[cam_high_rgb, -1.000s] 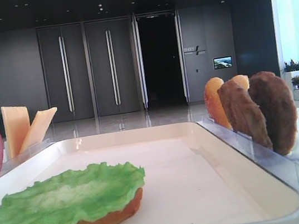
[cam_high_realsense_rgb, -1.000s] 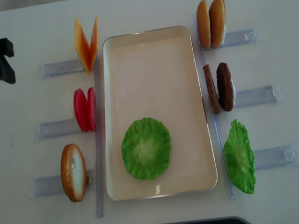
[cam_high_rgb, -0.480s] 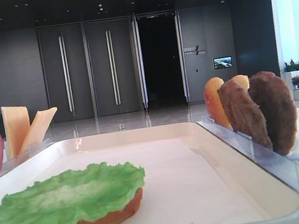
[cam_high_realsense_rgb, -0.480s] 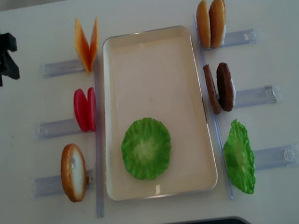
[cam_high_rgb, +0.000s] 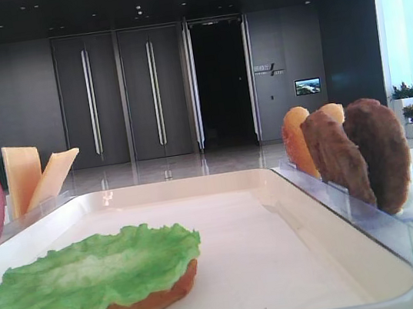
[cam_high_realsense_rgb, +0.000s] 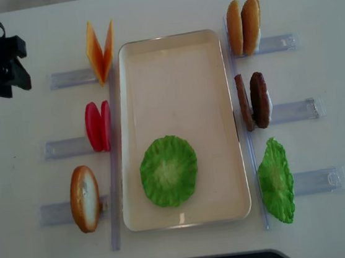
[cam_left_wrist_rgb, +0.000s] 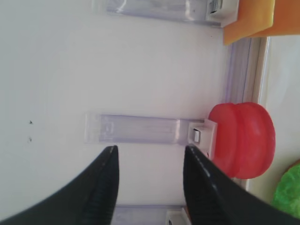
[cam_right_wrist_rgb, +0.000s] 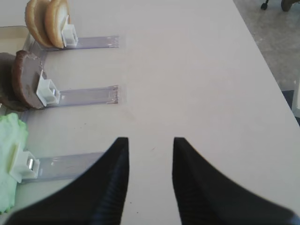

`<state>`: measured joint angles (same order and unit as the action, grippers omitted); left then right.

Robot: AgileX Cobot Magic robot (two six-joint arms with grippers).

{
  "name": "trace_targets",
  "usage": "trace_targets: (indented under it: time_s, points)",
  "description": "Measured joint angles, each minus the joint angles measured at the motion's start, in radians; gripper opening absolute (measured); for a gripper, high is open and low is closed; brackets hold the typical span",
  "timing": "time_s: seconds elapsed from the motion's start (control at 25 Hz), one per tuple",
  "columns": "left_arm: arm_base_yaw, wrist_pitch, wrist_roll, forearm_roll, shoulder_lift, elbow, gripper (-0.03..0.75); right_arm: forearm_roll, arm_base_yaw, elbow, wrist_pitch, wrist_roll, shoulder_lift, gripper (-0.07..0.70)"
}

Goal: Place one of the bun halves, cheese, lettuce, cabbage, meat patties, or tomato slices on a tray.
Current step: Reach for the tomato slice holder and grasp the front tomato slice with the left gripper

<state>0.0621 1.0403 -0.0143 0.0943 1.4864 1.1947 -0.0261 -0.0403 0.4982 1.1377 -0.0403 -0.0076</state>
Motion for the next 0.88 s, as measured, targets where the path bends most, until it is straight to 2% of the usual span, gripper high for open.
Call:
trace_targets:
  time_s: [0.28, 0.48, 0.68, 0.88]
  points:
    - [-0.248, -0.035, -0.2, -0.094, 0.014, 0.002, 0.348, 0.0, 0.0, 0.0, 0.0, 0.0, 0.0, 0.253]
    - [-0.372, -0.038, -0.306, -0.094, 0.064, 0.003, 0.348, 0.0, 0.0, 0.0, 0.0, 0.0, 0.0, 0.253]
    - [-0.446, -0.055, -0.359, -0.1, 0.113, 0.003, 0.348, 0.0, 0.0, 0.0, 0.0, 0.0, 0.0, 0.253]
    - [-0.452, -0.059, -0.387, -0.105, 0.135, 0.003, 0.349, 0.0, 0.0, 0.0, 0.0, 0.0, 0.0, 0.253]
